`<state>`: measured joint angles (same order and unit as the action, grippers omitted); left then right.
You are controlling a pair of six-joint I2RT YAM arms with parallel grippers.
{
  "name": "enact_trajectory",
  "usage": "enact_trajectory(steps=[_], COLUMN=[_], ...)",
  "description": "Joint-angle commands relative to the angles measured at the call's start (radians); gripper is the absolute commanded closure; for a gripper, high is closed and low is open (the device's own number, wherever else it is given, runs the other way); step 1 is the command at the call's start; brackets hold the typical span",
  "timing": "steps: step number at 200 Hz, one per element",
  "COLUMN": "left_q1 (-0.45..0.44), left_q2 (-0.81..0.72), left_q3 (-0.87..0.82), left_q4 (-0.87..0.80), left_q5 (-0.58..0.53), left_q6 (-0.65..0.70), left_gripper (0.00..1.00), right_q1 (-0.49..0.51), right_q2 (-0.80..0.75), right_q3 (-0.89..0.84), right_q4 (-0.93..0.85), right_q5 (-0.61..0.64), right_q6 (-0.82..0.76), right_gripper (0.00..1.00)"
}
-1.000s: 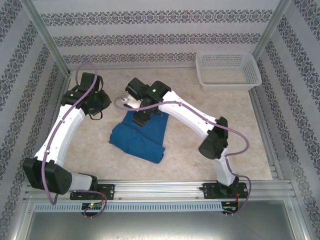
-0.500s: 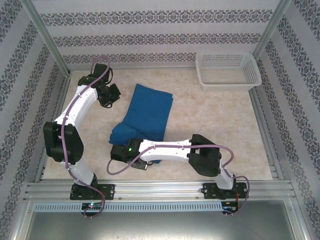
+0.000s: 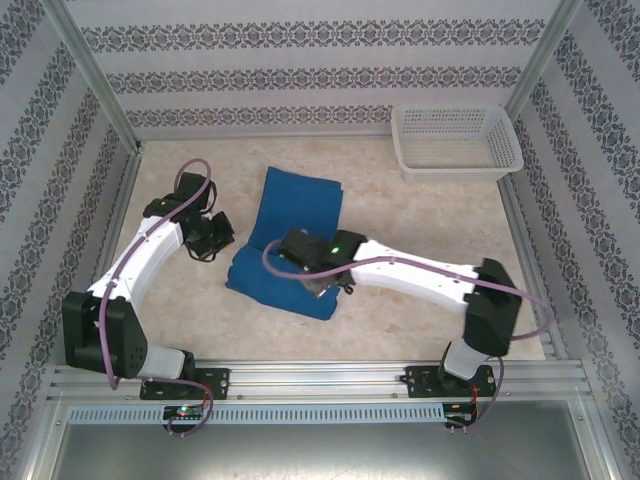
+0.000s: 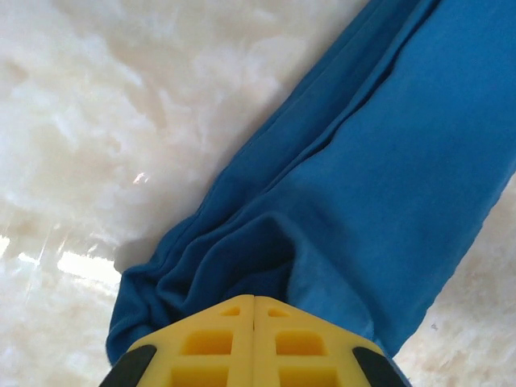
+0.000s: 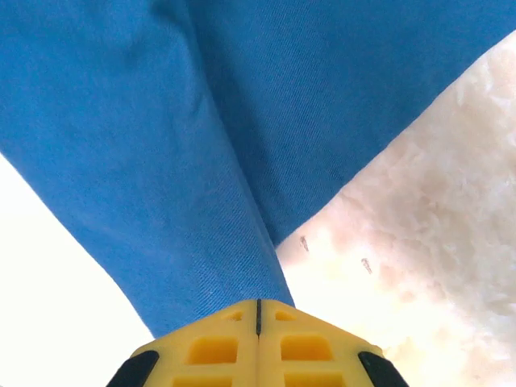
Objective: Roll up the long pants
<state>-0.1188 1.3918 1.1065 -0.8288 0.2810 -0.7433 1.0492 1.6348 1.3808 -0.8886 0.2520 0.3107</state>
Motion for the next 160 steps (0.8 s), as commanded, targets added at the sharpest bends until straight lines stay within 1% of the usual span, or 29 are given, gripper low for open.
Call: enact_trajectory(steps=[1,36,57,78,92,122,160], left_q1=[-0.012,-0.033,-0.036,-0.047,-0.081,-0.166,-0.204], left_q2=[-0.044,-0.154,-0.232,-0.282,-0.286,-0.256,-0.170], left_q3=[-0.024,-0.023,-0.014,-0.068,-0.118,-0.218,-0.228], left_q4=[0.015,-0.048,-0.114,-0.089,-0.054,0.037,0.105], left_q5=[0.016,0.008,-0.020,0.030,0.051,0.028,-0.008], left_q6=[-0.048,-0.076,-0.074,-0.107,-0.142,-0.199,-0.193], left_gripper=[1.00,1.00,1.00,1.00,1.00,1.00,1.00], right_q1=[-0.033,-0.041,-0.041,-0.047,-0.060,-0.088,-0.104], right_q2=[-0.062,-0.090,-0.097,-0.103,-0.095,-0.071,-0.039], right_q3=[-0.032,-0.057,-0.107,-0.189,-0.231,-0.267,-0.241], right_q4=[0.100,0.149,0.158,0.234,0.295,0.374,0.396], right_q5=[-0.144,-0.304,-0.345,-0.388,-0.419,-0.453,-0.458], right_q6=[0.125,0.197,0.219,0.261,0.292,0.328,0.322], right_gripper=[1.00,1.00,1.00,1.00,1.00,1.00,1.00])
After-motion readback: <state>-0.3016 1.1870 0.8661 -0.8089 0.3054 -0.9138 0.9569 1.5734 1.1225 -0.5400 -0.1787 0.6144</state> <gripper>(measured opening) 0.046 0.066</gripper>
